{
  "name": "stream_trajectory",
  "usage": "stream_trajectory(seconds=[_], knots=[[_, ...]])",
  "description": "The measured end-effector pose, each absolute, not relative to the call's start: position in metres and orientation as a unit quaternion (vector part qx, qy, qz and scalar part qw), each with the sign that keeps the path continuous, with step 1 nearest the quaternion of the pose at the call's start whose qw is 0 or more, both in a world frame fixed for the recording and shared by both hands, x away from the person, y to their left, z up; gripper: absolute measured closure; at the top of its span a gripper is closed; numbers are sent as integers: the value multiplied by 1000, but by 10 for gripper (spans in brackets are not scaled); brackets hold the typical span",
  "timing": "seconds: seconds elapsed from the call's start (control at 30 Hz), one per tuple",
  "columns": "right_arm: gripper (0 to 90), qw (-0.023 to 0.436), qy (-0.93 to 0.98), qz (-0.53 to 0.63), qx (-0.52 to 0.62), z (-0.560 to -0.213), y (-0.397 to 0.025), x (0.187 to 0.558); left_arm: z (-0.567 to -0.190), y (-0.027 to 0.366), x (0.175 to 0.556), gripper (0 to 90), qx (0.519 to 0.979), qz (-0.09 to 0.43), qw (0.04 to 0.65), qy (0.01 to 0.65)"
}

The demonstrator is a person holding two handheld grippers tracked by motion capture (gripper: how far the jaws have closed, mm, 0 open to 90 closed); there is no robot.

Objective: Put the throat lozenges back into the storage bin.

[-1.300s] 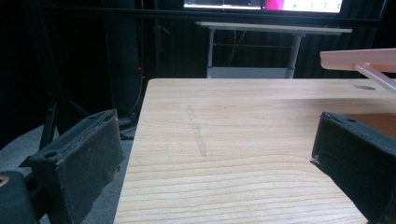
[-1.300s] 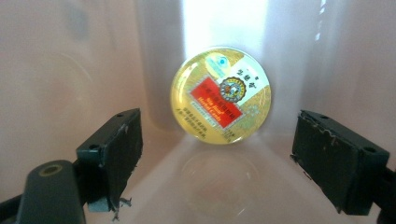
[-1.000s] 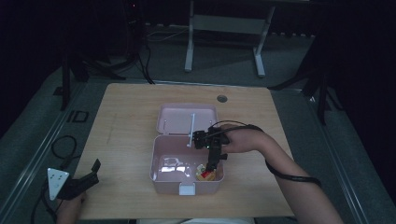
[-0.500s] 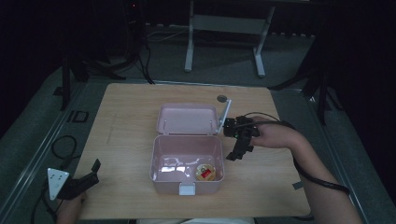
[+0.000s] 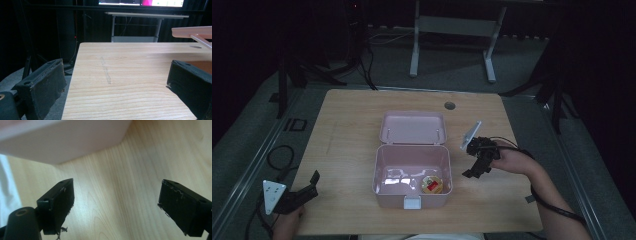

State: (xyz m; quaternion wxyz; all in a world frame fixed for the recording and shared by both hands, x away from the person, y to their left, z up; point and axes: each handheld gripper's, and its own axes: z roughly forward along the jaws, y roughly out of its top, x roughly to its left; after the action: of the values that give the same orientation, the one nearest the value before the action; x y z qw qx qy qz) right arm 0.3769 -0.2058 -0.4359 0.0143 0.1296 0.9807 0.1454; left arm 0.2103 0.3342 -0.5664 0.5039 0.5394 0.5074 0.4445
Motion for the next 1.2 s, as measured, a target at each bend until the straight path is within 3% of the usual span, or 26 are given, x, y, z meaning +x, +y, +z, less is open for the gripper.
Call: stream_trajectory(seconds=[0.4, 0.7, 1.07, 1.2], knots=[[126, 63, 951, 214, 214, -494, -253, 381, -566, 334, 210, 24, 538, 446, 504, 507], [119, 134, 909, 278, 280, -528, -284, 378, -566, 334, 210, 24, 539, 446, 503, 507], [113, 186, 861, 315, 354, -549, -312, 372, -566, 333, 210, 24, 538, 448, 502, 507], [113, 225, 818, 336, 409, -550, -330, 368, -567, 333, 210, 24, 538, 449, 502, 508]])
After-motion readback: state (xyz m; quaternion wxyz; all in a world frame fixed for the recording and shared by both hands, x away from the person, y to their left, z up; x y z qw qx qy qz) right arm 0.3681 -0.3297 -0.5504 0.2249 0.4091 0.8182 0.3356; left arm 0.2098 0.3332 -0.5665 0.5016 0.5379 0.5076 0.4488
